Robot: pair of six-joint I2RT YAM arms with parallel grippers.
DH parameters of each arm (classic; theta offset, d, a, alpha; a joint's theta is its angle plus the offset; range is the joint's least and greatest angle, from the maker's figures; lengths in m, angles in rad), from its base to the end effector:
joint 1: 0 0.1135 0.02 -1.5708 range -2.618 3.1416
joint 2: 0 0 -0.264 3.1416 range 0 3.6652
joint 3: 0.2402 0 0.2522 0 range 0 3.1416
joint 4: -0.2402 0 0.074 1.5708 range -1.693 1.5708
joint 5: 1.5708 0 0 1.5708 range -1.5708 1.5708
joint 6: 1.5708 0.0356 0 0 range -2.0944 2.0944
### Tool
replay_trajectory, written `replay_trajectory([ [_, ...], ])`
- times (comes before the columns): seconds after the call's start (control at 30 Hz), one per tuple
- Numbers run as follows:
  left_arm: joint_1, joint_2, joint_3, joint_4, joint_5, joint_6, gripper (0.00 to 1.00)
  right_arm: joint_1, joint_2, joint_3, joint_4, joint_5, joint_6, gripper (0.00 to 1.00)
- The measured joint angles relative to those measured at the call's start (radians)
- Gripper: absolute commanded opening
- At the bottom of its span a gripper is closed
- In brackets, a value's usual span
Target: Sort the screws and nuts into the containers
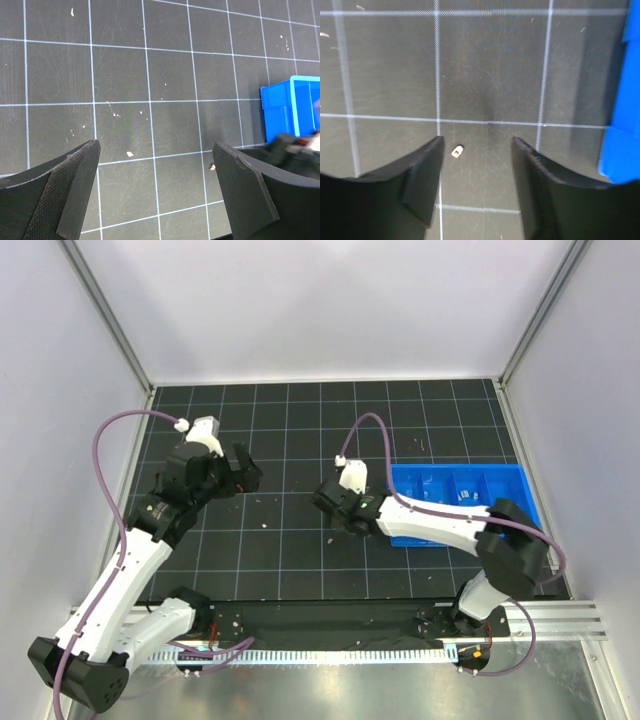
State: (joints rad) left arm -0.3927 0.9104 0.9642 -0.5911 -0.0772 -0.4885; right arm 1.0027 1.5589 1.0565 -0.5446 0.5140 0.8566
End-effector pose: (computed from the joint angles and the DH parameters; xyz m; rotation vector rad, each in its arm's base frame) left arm 0.1798 -0.0715 0.3390 -0.1492 2.1330 -0.4434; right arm 0.1831 0.2544 0.2212 -0.0066 2.4298 0.1397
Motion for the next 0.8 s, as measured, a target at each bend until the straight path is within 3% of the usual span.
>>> replay_trajectory([
  [0.2,0.000,-0.019,0.000,0.002,0.000,-0.001,1.00,0.021,0.142,0.026,-0.007,-0.007,0.080,0.52],
  [0.8,0.000,-0.026,0.000,0.003,-0.009,-0.002,1.00,0.077,0.253,0.116,-0.092,0.008,0.270,0.44],
])
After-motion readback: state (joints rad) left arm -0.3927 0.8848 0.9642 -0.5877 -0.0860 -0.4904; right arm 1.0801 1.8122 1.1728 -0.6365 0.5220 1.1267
